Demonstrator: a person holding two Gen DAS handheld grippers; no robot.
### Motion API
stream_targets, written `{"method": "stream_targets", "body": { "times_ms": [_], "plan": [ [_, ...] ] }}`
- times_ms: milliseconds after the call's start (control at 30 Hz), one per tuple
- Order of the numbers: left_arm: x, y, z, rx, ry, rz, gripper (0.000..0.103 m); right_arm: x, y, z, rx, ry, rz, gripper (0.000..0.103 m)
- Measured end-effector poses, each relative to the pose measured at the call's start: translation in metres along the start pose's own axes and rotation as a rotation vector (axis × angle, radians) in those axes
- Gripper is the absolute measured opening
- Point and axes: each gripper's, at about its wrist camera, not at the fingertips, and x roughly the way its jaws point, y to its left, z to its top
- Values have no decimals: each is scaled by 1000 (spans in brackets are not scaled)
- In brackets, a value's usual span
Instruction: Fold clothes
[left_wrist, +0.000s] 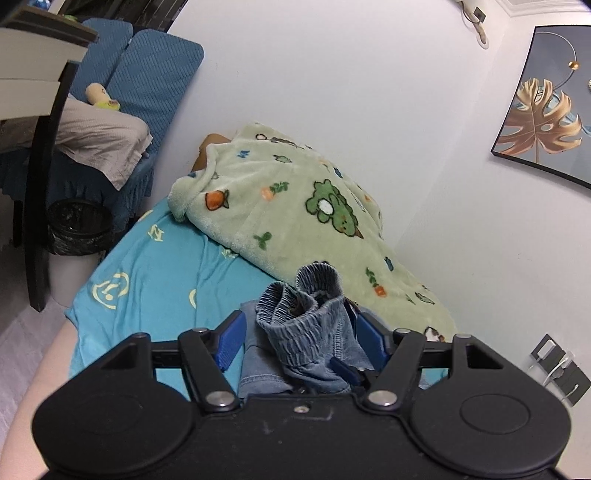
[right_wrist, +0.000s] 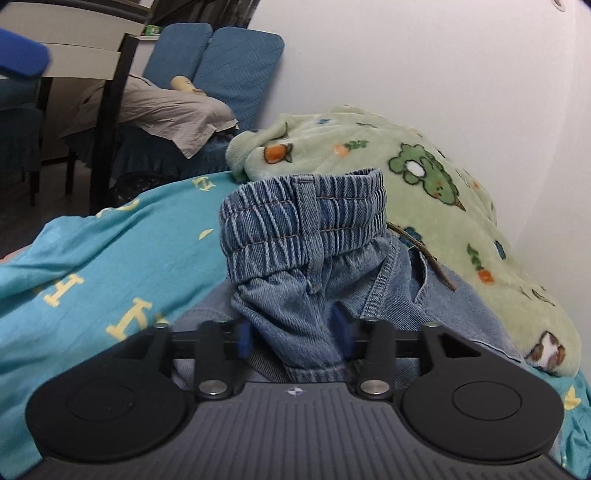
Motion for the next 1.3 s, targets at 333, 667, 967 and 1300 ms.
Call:
{"method": "stream_targets", "body": {
  "times_ms": [333, 667, 967, 1300],
  "plan": [
    [15, -11, -18, 56, 54, -7, 67, -68, -53, -6, 274, 26, 188, 83],
    [36, -4, -41, 14, 122, 4, 69, -118, -145, -37, 699, 12, 14, 83],
    [84, 5, -58, -55, 131, 5, 73, -80, -209, -81, 930, 57, 7, 83],
    [132, 26, -71, -111, 143, 60, 80, -42, -242, -115, 1044, 58, 46, 84]
  ]
}}
